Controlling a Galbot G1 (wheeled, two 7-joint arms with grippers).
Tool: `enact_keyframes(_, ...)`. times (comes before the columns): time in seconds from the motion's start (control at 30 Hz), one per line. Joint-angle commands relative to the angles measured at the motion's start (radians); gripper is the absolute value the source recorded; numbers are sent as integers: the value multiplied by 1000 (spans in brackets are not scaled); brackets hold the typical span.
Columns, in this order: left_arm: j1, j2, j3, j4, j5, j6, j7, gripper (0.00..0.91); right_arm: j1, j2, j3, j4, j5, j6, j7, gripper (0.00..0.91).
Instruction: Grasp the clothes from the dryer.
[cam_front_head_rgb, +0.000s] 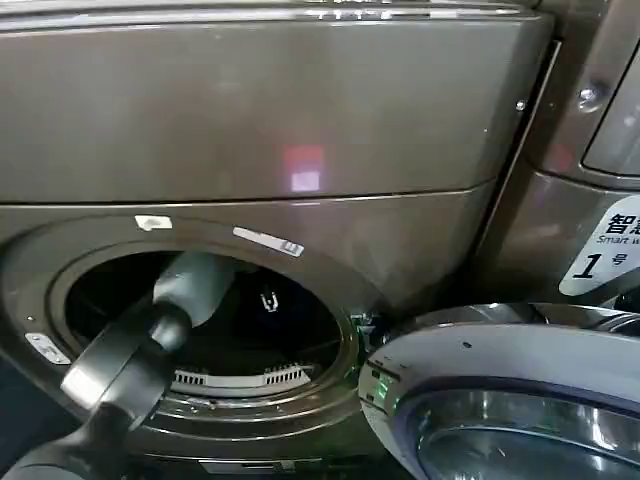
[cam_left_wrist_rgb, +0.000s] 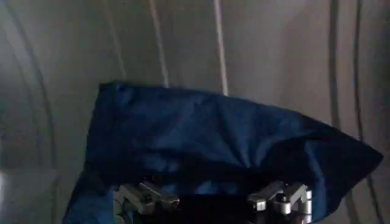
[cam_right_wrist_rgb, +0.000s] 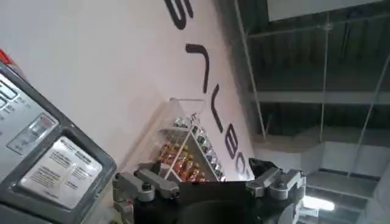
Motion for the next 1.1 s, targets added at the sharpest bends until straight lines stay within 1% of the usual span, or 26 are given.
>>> enact_keyframes(0.03, -5, 6, 17, 13, -7, 12, 26, 0, 2, 0, -2, 3, 0, 0, 1, 907)
enact_keyframes(0.7, -11, 3, 26, 18, -45, 3, 21, 0, 2, 1, 2, -3, 1, 0, 1, 907)
enact_keyframes(0.87, -4, 2, 5, 15, -82, 8, -19, 0, 4, 1, 1, -4, 1, 0, 2, 907)
enact_keyframes(0.97, 0, 1, -20, 5, -139, 25, -61, 0, 6, 2, 1, -6, 0, 1, 3, 907)
enact_keyframes(1.1, 11, 2, -51, -21, -238, 41, -174, 0, 12, 1, -4, -6, -1, 2, 3, 907)
